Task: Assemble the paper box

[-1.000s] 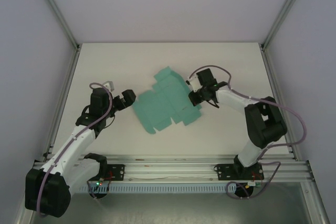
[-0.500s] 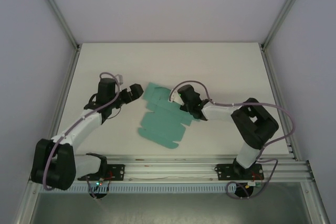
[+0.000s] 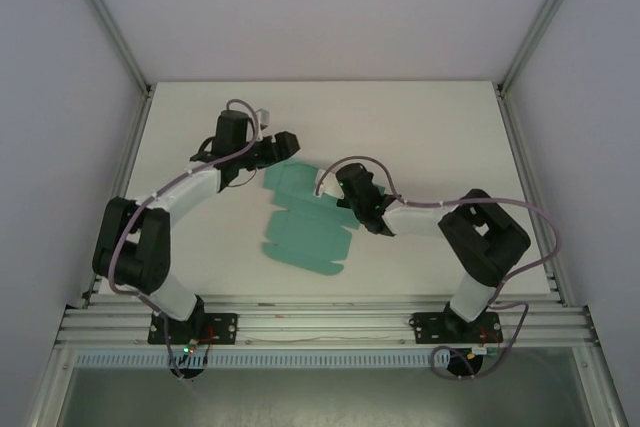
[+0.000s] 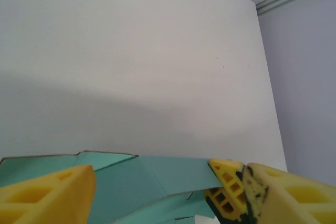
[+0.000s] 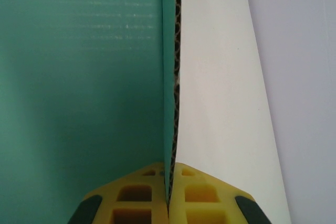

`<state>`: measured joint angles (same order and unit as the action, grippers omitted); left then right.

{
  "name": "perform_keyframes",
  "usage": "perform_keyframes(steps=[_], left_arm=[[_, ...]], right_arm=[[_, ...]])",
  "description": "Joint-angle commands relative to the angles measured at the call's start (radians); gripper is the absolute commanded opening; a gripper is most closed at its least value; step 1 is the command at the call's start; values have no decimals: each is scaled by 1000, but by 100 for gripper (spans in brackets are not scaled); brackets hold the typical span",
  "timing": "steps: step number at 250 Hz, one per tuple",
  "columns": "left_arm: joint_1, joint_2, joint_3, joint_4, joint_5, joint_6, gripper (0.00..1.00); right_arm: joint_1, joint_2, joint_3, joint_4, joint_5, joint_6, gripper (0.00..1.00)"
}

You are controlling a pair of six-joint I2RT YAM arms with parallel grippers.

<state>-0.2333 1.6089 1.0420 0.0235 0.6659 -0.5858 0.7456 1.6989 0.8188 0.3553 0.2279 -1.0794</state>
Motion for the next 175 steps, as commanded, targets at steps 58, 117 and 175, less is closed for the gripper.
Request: perform_keyframes(steps=[58,117,175], left_arm=[[-53,76,28,-37,48,20,62],[-87,125,0,156,142,-98,54],[-110,158,-8,246,130,-181,38]], right_arm=[[7,-51,-29,83,-10,9,4],[10,-48,-23,67,-39,3,4],[17,-55,-27,72,-43,3,4]])
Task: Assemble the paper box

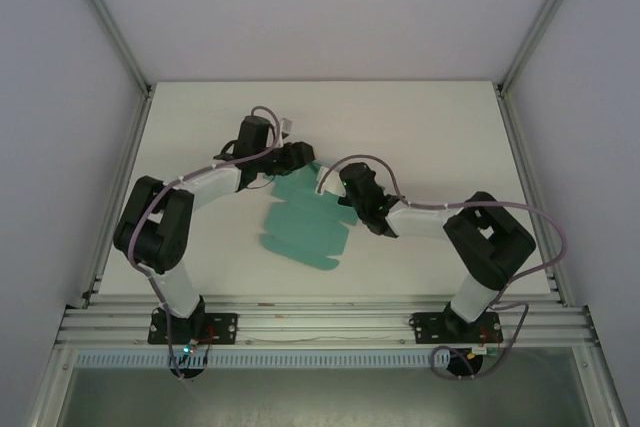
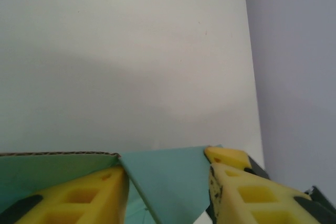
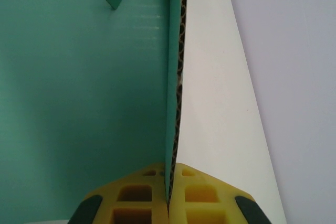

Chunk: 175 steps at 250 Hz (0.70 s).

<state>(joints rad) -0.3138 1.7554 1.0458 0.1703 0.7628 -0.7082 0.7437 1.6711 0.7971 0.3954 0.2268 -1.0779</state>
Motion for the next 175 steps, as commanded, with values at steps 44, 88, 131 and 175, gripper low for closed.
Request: perform_keyframes(steps=[44,88,131,175], left_arm=[[-41,-7,-27,106,0,-65,29],[-41,-58,-41,12,-54,-3,41],[-37,-218,-101,-182,-253,139,71],[9,-407,-228,-336,-483,207,100]], right_arm=[[19,-24,-6,34,-35,-2,4],[19,-43,-12,42,-22,9,4],[7,-75,-19,26,-31,34,5],[-13,-107,-38,17,-65,45,5]])
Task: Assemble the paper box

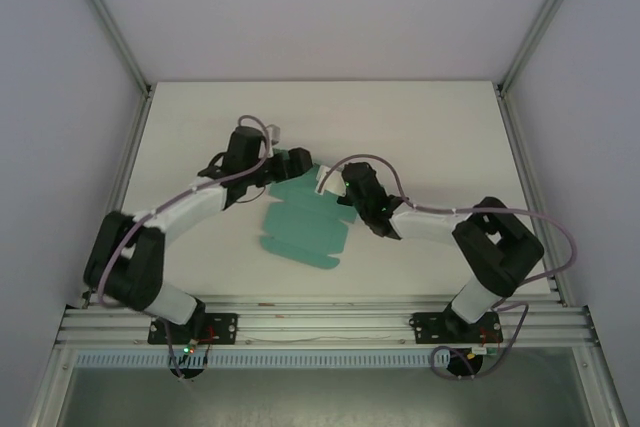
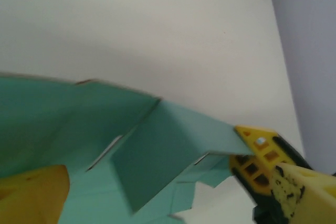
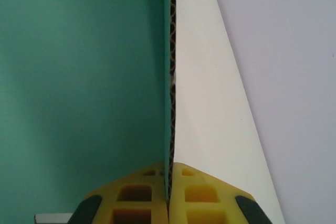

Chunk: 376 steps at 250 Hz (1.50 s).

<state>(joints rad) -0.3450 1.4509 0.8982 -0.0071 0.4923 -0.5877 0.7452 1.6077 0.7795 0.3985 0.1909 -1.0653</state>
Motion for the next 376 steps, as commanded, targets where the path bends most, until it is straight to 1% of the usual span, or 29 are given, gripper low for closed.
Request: perform_keyframes(steps=[1,17,48,62,85,140,167,219,246,260,282,296,314,357,376], left_arm=[[43,-106,-83,-161,-217,86,100],[82,-154,-137,-195,-261,82,100],[174,-204,-224,-221,-305,80,100],[193,-212,-252,-212,-325,88,100],[199,-208,-281,-168,-303,117,100],[198,-135,-285,-38,-183,139,100],[198,-105,-297,65,-97,146,99],[179,-89,-317,194,83,193,97],[168,-57,-315,209,112,199,95],[164,-31,-315,235,147,195,91],[163,8,-331,327,214,167,87],[161,29,-337,377,235,145,85],[155,58,-337,428,263,127,79],[150,120,-333,517,315,89,59],[149,132,-335,549,332,74,46]], right_arm=[[-15,-45,-20,13,-30,33,5],[-24,-57,-23,-1,-54,45,6],[-39,-78,-23,-24,-96,74,7],[-44,-84,-25,-27,-113,84,7],[-51,-90,-24,-36,-135,100,7],[-53,-94,-25,-43,-156,114,7],[-53,-97,-24,-49,-167,119,7],[-55,-103,-22,-58,-180,133,7],[-59,-112,-22,-57,-198,147,7],[-61,-119,-24,-59,-211,158,7],[-68,-131,-26,-61,-238,176,7],[-72,-138,-30,-59,-255,186,7],[-76,-145,-32,-58,-277,198,7],[-82,-146,-33,-66,-303,212,7],[-84,-146,-31,-69,-309,215,7]])
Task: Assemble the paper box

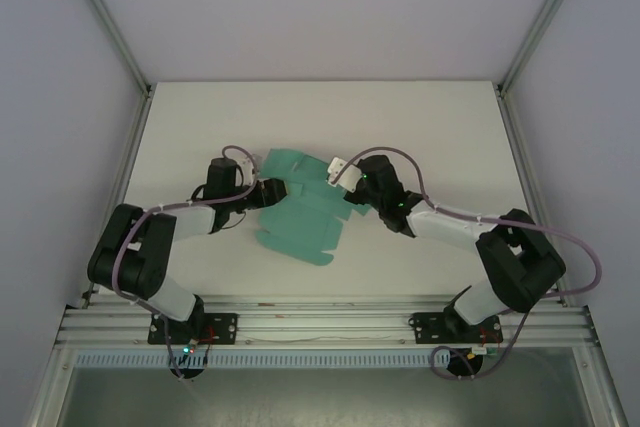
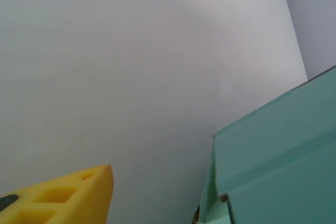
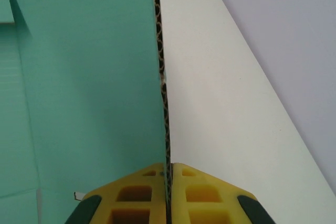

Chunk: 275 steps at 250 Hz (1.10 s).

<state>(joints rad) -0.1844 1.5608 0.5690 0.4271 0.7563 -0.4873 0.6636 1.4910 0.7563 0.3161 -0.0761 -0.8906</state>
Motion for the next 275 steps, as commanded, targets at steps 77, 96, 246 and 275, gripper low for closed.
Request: perform_keyframes(steps=[77,96,246,275], left_arm=[[-12,32,-15,144,67,-37,11],[-13,34,-15,139,60,-32,6],[0,-345,101,-559,-516,39,100],[15,-378,174,-674,-659,11,100]], right_arm=[[-5,-17,-5,3,-30,24,7],[-5,-15,-3,0,-25,19,7],[37,87,115,49,265,-442,7],[77,139,99,149,317,-584,7]])
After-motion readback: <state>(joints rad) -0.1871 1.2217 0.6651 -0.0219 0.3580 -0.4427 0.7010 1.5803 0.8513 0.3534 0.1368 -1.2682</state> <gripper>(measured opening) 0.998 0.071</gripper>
